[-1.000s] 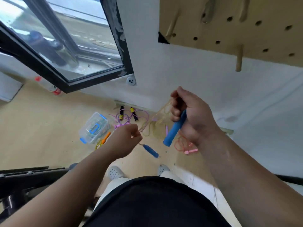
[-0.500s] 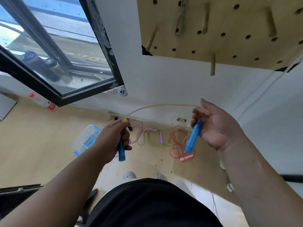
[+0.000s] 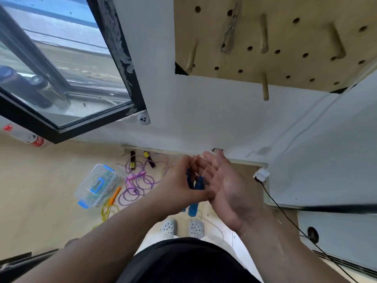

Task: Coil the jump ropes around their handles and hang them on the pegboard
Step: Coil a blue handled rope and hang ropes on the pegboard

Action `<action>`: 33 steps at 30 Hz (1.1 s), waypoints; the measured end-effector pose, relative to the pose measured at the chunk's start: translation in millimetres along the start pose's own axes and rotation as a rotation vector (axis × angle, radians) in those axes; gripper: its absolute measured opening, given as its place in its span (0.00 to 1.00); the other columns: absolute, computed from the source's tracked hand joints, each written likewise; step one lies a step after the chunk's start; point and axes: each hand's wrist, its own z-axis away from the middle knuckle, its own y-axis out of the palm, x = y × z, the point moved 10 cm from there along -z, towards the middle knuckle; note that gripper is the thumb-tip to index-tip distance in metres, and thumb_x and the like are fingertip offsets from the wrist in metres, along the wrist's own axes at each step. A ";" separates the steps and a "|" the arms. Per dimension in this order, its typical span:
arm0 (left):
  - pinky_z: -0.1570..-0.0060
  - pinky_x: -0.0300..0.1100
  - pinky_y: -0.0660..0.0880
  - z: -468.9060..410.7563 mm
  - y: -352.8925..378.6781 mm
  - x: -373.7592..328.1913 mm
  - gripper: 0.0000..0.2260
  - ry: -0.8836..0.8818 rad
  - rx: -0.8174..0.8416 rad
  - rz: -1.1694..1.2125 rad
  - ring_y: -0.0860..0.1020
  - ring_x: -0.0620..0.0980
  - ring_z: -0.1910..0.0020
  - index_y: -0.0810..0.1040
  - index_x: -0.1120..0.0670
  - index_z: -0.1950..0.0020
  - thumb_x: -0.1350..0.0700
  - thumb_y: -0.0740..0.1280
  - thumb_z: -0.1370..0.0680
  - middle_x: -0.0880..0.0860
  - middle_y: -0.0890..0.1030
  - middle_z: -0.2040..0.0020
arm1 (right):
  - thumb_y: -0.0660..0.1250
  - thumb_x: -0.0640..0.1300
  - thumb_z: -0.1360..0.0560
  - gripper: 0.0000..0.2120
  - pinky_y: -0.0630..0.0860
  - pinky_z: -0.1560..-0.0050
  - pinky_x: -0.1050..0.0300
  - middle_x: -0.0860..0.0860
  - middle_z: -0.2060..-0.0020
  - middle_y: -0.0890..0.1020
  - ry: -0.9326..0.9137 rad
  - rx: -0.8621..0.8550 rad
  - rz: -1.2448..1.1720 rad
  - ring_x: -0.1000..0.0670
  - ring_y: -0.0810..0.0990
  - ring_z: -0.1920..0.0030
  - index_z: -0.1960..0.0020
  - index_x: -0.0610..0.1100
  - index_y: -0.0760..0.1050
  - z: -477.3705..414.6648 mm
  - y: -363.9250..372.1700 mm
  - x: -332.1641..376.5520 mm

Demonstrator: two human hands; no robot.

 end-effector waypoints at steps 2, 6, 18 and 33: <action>0.52 0.53 0.80 -1.2 -8.9 -1.6 0.21 0.060 0.013 -0.061 0.80 0.55 0.55 0.71 0.47 0.48 0.52 0.79 0.33 0.51 0.79 0.54 | 0.61 0.60 0.26 0.28 0.80 0.45 0.53 0.47 0.43 0.86 -0.018 -0.025 -0.025 0.50 0.84 0.42 0.33 0.44 0.73 -3.3 3.3 -2.1; 0.62 0.44 0.74 -5.3 -28.7 -0.9 0.16 0.131 0.071 -0.199 0.69 0.42 0.66 0.69 0.50 0.51 0.63 0.71 0.30 0.48 0.73 0.59 | 0.63 0.54 0.22 0.26 0.71 0.29 0.47 0.46 0.37 0.83 -0.038 0.008 0.027 0.48 0.80 0.34 0.28 0.43 0.71 -6.1 14.3 -7.7; 0.71 0.34 0.65 -5.8 -71.9 -42.0 0.14 0.353 0.190 -0.496 0.68 0.42 0.70 0.70 0.48 0.60 0.65 0.70 0.33 0.46 0.72 0.67 | 0.69 0.59 0.32 0.15 0.76 0.41 0.39 0.66 0.43 0.73 -0.343 -0.064 1.339 0.55 0.78 0.43 0.45 0.64 0.75 -24.3 48.2 16.4; 0.75 0.39 0.67 -6.1 -184.6 -10.6 0.09 0.084 -0.238 0.515 0.67 0.51 0.76 0.70 0.55 0.59 0.68 0.62 0.33 0.56 0.69 0.66 | 0.57 0.47 0.17 0.09 0.72 0.57 0.53 0.47 0.52 0.81 0.195 -0.570 1.730 0.45 0.77 0.55 0.56 0.53 0.70 -27.6 -183.9 -12.2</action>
